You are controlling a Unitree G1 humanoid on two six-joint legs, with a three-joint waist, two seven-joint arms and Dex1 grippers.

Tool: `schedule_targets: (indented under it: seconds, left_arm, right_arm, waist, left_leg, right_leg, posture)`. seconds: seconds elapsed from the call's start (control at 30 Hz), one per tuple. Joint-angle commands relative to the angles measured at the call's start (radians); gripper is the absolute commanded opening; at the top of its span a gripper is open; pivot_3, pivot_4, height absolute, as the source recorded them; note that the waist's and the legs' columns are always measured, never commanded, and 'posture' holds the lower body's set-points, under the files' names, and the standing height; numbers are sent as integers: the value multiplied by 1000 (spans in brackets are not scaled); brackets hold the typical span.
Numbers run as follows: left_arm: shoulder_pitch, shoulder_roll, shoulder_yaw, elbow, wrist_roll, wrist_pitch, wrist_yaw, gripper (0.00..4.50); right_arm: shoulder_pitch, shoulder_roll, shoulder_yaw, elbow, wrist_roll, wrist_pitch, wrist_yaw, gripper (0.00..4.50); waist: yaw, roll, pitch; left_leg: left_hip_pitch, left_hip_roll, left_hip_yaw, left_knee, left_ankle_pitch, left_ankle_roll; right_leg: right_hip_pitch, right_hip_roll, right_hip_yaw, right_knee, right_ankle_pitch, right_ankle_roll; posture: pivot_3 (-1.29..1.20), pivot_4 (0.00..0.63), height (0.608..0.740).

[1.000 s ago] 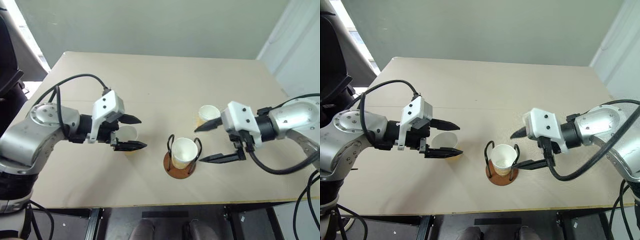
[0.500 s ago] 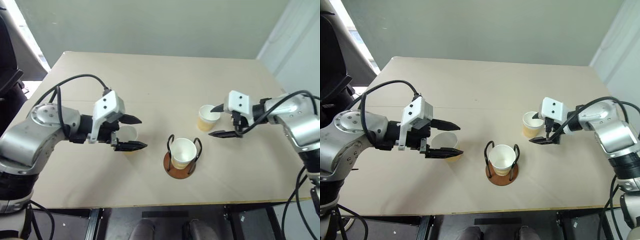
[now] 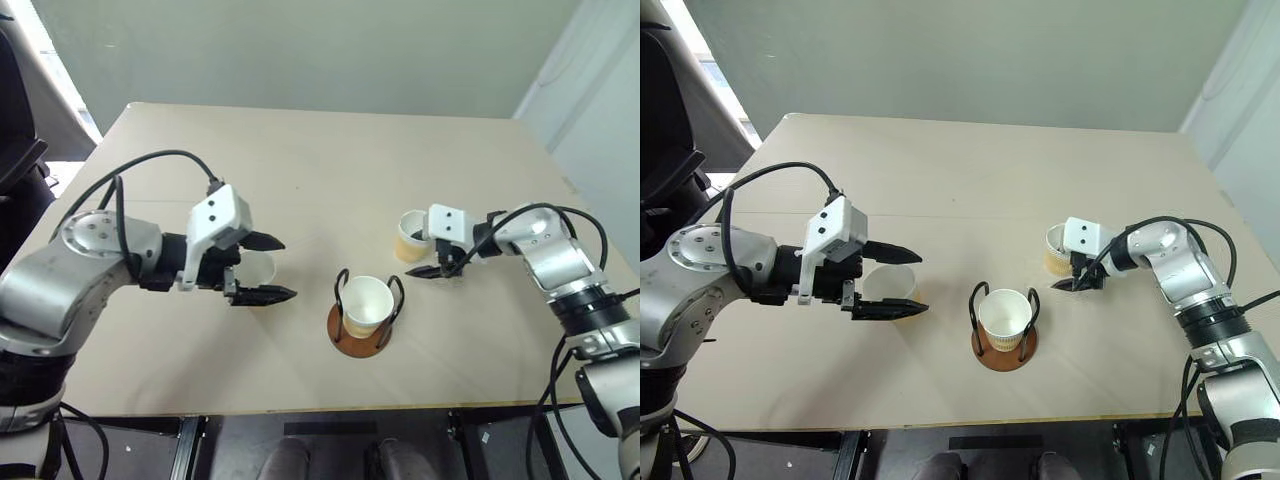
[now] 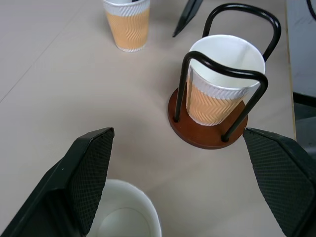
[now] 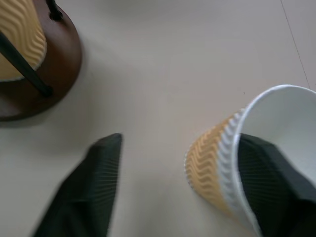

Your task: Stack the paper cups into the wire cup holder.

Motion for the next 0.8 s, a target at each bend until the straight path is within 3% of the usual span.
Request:
schedule_targets:
  seconds: [0.03, 0.2, 0.33, 0.53, 0.67, 0.8]
  left_arm:
    - [0, 14, 32, -30, -7, -2, 8, 4500]
    - [-2, 12, 30, -30, -9, -2, 14, 4500]
    - [-11, 11, 26, -24, -7, -4, 13, 4500]
    - [-5, 20, 30, -21, -8, -6, 3, 4500]
    - [-7, 16, 19, -17, -7, -9, -2, 4500]
    - [-19, 5, -3, -7, 4, -17, -4, 4500]
  right_arm:
    - [-17, 11, -26, 8, -4, -18, 4, 2091]
    - [-6, 19, -54, 0, 5, -16, -3, 113]
    - [-9, 1, -94, -41, 37, 1, 18, 52]
    - [-63, -87, -249, -325, 284, 230, 132, 52]
    - [-157, -72, -317, -473, 454, 418, 109, 52]
    - [-176, -51, -304, -607, 561, 515, 98, 52]
  waist:
    - [0, 0, 0]
    - [0, 0, 0]
    - [1, 0, 0]
    - [1, 1, 0]
    - [-1, 1, 0]
    - [-4, 0, 0]
  left_leg:
    - [0, 0, 0, 0, 0, 0]
    - [0, 0, 0, 0, 0, -1]
    - [0, 0, 0, 0, 0, -1]
    - [-3, 0, 5, 0, 1, -2]
    - [-2, 0, 5, -1, 1, -2]
    - [0, 0, 4, -1, 2, -3]
  right_leg:
    - [0, 0, 0, 0, 0, 0]
    - [0, 0, 0, 0, 0, 0]
    - [0, 0, 0, 0, 0, 0]
    - [-1, 1, -1, 0, 0, 0]
    - [-1, 1, 0, -1, 0, -1]
    - [0, 2, -1, -1, 0, -1]
  posture:
    - [0, 150, 740]
    - [0, 150, 740]
    - [0, 150, 740]
    - [0, 150, 740]
    - [0, 150, 740]
    - [0, 150, 740]
